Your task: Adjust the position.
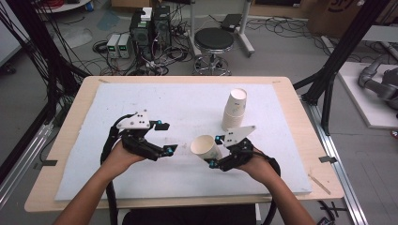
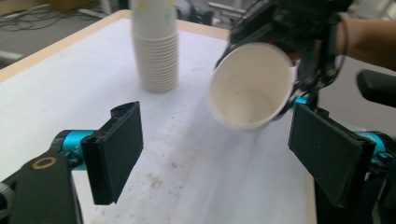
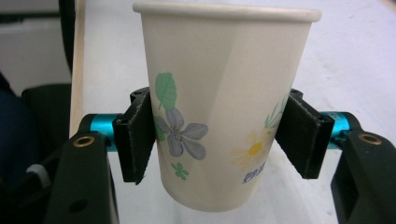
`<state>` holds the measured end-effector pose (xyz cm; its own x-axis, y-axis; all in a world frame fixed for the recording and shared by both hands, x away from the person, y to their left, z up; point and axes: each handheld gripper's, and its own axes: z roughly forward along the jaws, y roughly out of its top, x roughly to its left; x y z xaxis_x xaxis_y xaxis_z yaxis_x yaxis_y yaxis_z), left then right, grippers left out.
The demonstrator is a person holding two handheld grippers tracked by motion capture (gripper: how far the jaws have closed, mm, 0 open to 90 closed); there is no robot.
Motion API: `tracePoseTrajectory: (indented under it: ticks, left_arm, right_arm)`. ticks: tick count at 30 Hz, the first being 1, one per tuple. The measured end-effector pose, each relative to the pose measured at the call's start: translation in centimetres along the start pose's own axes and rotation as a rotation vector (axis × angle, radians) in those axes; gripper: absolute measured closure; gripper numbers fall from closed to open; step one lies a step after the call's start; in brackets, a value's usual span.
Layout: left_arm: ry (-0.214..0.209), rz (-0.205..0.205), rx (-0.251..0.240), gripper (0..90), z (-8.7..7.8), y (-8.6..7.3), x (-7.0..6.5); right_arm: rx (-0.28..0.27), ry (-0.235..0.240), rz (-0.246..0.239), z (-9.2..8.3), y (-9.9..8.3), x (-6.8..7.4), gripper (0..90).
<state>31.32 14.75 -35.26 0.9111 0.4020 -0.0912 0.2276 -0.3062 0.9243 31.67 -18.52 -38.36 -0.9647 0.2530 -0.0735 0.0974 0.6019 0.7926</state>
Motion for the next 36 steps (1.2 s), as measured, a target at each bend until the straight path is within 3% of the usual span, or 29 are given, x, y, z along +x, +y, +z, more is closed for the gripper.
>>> tracePoseTrajectory:
  ticks: [13, 20, 26, 36]
  left_arm:
    - [0.121, -0.116, -0.178, 19.2, -0.7, -4.9, 1.0]
    - [0.186, -0.114, -0.196, 18.9, -0.5, -6.1, 1.1]
    - [0.224, -0.078, -0.207, 18.7, -0.6, -6.8, 1.1]
    - [0.248, -0.069, -0.23, 18.6, -1.1, -7.8, 1.6]
  right_arm:
    - [-0.232, -0.081, 0.111, -3.4, -4.0, -0.2, 33.8]
    - [-0.282, -0.115, 0.132, -4.1, -5.4, -0.2, 33.6]
    - [-0.321, -0.144, 0.141, -4.9, -6.1, -0.2, 33.4]
    - [-0.392, -0.194, 0.18, -6.1, -7.3, -0.5, 32.7]
